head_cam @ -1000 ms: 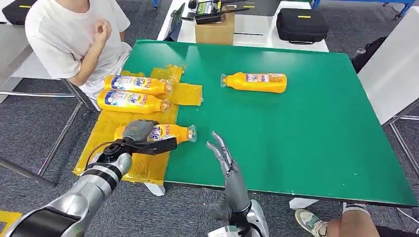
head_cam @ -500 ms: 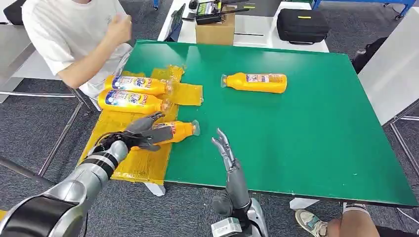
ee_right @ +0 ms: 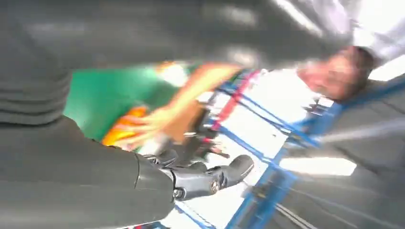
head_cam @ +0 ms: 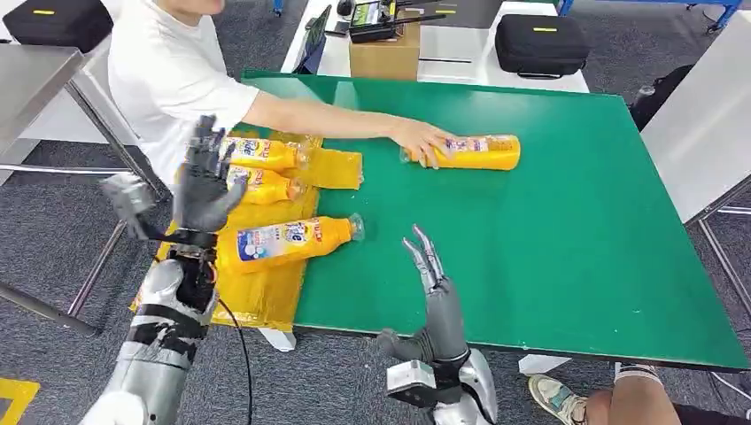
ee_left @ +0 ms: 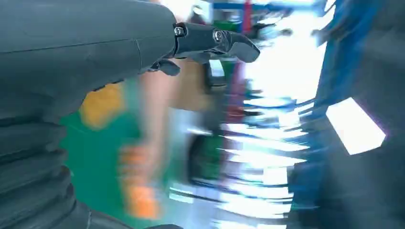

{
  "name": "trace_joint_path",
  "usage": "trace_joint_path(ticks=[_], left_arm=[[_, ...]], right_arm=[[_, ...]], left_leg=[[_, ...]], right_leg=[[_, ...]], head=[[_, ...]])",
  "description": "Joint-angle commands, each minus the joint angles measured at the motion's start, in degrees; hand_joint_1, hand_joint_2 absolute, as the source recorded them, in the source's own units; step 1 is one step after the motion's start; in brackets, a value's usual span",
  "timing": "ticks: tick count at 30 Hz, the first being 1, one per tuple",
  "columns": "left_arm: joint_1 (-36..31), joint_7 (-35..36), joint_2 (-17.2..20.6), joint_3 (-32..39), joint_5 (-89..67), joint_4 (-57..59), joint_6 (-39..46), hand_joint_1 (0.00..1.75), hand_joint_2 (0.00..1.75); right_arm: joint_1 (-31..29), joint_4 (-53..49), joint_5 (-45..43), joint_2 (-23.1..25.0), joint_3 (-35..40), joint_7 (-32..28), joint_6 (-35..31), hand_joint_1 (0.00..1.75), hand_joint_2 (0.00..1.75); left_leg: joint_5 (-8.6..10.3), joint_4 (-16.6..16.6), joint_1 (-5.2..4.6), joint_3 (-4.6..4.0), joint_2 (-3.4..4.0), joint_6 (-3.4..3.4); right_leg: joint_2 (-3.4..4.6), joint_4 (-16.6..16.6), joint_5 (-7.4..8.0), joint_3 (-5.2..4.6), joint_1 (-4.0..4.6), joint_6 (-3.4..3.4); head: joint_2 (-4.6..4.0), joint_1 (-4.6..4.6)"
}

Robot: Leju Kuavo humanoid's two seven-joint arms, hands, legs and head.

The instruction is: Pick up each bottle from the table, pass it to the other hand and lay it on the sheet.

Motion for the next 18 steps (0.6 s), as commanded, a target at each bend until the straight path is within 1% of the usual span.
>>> trace_joint_path(ticks=[1,2,3,5,6,7,8,9,11,12,14,15,17,18], left_arm=[[13.26,-0.54,-1.90,5.52,4.06,-22.78,1.50,0.00,1.75],[13.34,-0.57,-1.98,5.59,4.07,-22.80,1.47,0.00,1.75],[13.79,-1.31,-2.63,6.28,3.09,-23.09,2.90,0.00,1.75],[14.82,-1.30,-2.94,6.77,3.37,-23.72,2.86,0.00,1.75],[15.31,-1.41,-3.04,6.95,3.01,-24.16,3.08,0.00,1.75],[15.62,-1.65,-3.05,7.01,2.51,-24.40,3.33,0.00,1.75],[15.79,-1.65,-3.06,7.07,2.52,-24.57,3.27,0.00,1.75],[15.91,-1.61,-3.04,7.06,2.52,-24.66,3.18,0.00,1.75],[16.08,-1.41,-2.98,6.85,2.47,-24.60,3.04,0.00,1.75],[16.06,-1.41,-3.00,6.82,2.47,-24.57,3.03,0.00,1.75],[16.01,-1.41,-3.01,6.80,2.47,-24.56,3.03,0.00,1.75],[16.01,-1.41,-3.01,6.80,2.47,-24.56,3.03,0.00,1.75],[15.80,-1.80,-2.74,6.23,1.01,-24.54,3.28,0.00,1.75],[15.79,-0.31,-1.86,5.24,-2.93,-24.19,5.78,0.00,1.75]], right_arm=[[1.35,4.93,15.30,-7.54,-11.34,9.54,4.69,0.00,1.75],[1.05,5.71,15.26,-7.42,-11.76,9.35,4.77,0.00,1.75],[0.16,7.99,23.03,-8.54,-11.80,15.48,4.84,0.00,1.75],[-1.49,11.27,28.72,-10.60,-12.51,19.76,5.46,0.00,1.75],[-3.22,13.93,30.21,-11.54,-13.31,20.36,5.12,0.00,1.75],[-4.55,15.73,32.25,-11.91,-14.10,21.77,4.65,0.00,1.75],[-5.33,16.65,32.84,-12.17,-14.15,21.73,4.82,0.00,1.75],[-6.20,17.82,33.92,-12.34,-14.11,21.91,4.65,0.00,1.75],[-7.43,18.85,34.41,-12.25,-14.76,22.47,4.46,0.00,1.75],[-7.58,18.90,34.41,-12.09,-14.74,22.47,4.50,0.00,1.75],[-7.53,18.95,34.48,-11.94,-14.61,22.44,4.49,0.00,1.75],[-7.53,18.95,34.48,-11.94,-14.61,22.44,4.49,0.00,1.75],[-9.06,20.81,36.41,-11.78,-14.36,23.89,4.68,0.00,1.75],[-10.41,23.11,36.58,-11.46,-14.52,24.48,5.75,0.00,1.75]], left_leg=[[-0.08,-0.07,-0.01,0.20,0.11,0.00],[-0.14,-0.06,0.02,0.30,0.17,-0.02],[-0.10,-0.06,0.02,0.20,0.06,-0.03],[-0.10,-0.05,0.00,0.23,-0.04,-0.02],[-0.08,-0.03,0.02,0.12,-0.02,-0.02],[-0.13,-0.07,0.01,0.32,0.09,-0.01],[-0.06,-0.05,0.00,0.11,0.06,-0.02],[-0.12,-0.07,0.01,0.29,0.15,-0.03],[-0.05,-0.05,-0.02,0.11,0.11,-0.01],[-0.08,-0.05,-0.02,0.20,0.13,-0.01],[-0.03,-0.03,0.00,0.08,0.05,0.01],[-0.08,-0.03,-0.01,0.20,0.07,0.00],[-0.03,-0.04,-0.01,0.13,0.00,0.00],[-0.07,-0.06,0.01,0.23,0.01,-0.02]], right_leg=[[0.08,-0.11,-0.04,0.19,0.00,-0.03],[0.10,-0.13,-0.07,0.28,0.03,-0.06],[0.01,-0.12,-0.05,0.19,0.03,-0.05],[-0.04,-0.12,-0.08,0.26,0.01,-0.05],[0.00,-0.11,-0.03,0.15,0.03,-0.05],[0.08,-0.16,-0.05,0.34,0.03,-0.06],[0.06,-0.11,0.00,0.12,0.00,-0.02],[0.11,-0.15,-0.03,0.30,0.03,-0.06],[0.08,-0.11,0.03,0.12,-0.01,-0.01],[0.08,-0.11,0.00,0.21,0.00,-0.04],[0.05,-0.08,0.02,0.12,0.01,-0.02],[0.05,-0.07,-0.03,0.23,0.01,-0.05],[-0.01,-0.06,-0.01,0.16,0.00,-0.04],[-0.01,-0.08,-0.05,0.26,0.03,-0.07]], head=[[0.00,-0.04],[0.00,-0.02],[0.00,-0.04],[0.00,0.00],[0.00,0.00],[0.00,-0.04],[0.00,-0.02],[0.00,-0.02],[0.00,-0.02],[0.00,0.00],[0.00,-0.02],[0.00,0.00],[-0.02,-0.02],[0.00,-0.02]])
